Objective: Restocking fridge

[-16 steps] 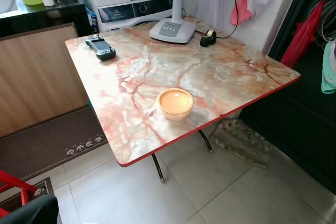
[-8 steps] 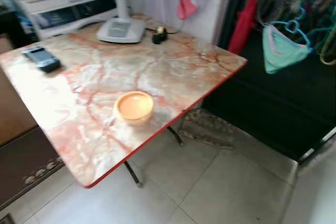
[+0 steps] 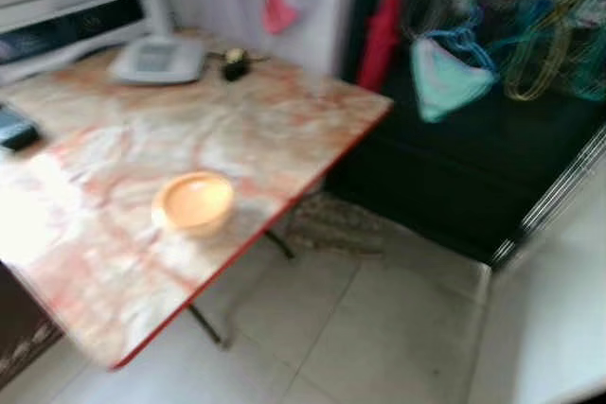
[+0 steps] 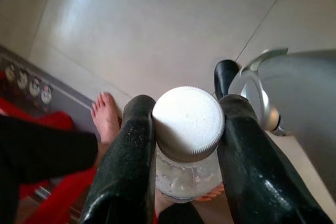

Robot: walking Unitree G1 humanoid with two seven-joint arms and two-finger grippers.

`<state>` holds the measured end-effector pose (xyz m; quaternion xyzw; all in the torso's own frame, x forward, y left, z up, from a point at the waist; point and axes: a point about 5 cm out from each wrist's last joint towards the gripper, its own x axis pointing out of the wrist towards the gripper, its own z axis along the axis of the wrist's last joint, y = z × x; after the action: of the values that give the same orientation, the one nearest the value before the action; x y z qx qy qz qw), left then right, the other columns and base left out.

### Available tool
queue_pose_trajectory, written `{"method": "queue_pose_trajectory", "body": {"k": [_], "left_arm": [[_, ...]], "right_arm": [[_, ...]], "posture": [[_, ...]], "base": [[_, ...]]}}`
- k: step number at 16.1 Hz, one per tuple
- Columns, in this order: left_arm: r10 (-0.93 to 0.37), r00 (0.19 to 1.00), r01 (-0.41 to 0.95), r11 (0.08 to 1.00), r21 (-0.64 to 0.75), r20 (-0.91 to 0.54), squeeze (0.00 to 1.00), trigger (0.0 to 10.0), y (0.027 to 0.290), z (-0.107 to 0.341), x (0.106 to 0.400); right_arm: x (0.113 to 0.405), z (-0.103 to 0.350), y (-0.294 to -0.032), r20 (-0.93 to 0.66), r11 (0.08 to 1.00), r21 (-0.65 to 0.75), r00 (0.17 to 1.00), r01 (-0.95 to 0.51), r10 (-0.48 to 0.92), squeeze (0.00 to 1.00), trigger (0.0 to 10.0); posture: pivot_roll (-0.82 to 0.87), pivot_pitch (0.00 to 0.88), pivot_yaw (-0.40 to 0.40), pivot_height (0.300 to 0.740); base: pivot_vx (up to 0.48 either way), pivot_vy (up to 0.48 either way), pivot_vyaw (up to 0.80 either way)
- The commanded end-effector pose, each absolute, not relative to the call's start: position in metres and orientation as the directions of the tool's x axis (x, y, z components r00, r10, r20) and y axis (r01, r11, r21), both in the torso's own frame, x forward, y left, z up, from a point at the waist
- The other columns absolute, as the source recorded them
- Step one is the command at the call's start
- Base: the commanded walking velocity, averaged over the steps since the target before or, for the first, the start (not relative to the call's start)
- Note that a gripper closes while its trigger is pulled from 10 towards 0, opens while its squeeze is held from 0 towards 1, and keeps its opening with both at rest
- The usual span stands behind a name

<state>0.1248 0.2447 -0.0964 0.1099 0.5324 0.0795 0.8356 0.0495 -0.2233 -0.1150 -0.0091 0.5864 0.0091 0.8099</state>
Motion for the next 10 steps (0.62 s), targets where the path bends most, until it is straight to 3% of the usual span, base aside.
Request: {"method": "queue_pose_trajectory", "body": {"k": [1, 5, 9, 10], "left_arm": [[0.255, 0.408, 0.0, 0.96, 0.279, -0.877, 0.0, 10.0, 0.2492, -0.0964, 0.1208], [0.257, 0.407, 0.008, 0.959, 0.285, -0.876, 0.0, 10.0, 0.2516, -0.0957, 0.1211], [0.24, 0.414, 0.023, 0.961, 0.274, -0.878, 0.0, 10.0, 0.247, -0.096, 0.1243], [0.229, 0.419, 0.048, 0.961, 0.273, -0.879, 0.0, 10.0, 0.2451, -0.096, 0.1258]], "right_arm": [[0.0492, -0.1154, -0.2215, -0.95, 0.999, -0.001, 0.311, -0.033, 0.01, 0.0, 10.0], [0.049, -0.1159, -0.2191, -0.951, 0.999, -0.001, 0.308, -0.048, 0.014, 0.0, 10.0], [0.0503, -0.1152, -0.2218, -0.95, 0.998, -0.015, 0.311, -0.064, 0.005, 0.0, 10.0], [0.0505, -0.1149, -0.2232, -0.95, 0.998, -0.02, 0.311, -0.062, 0.0, 0.0, 10.0]], "posture": [[0.13, 0.0, -0.002, 0.74], [0.11, 0.0, 0.003, 0.74], [0.08, 0.0, 0.006, 0.74], [0.08, 0.0, 0.008, 0.74]], "base": [[0.0, 0.0, -0.8], [0.0, 0.0, -0.8], [0.0, 0.0, 0.0], [0.0, 0.0, -0.8]]}}
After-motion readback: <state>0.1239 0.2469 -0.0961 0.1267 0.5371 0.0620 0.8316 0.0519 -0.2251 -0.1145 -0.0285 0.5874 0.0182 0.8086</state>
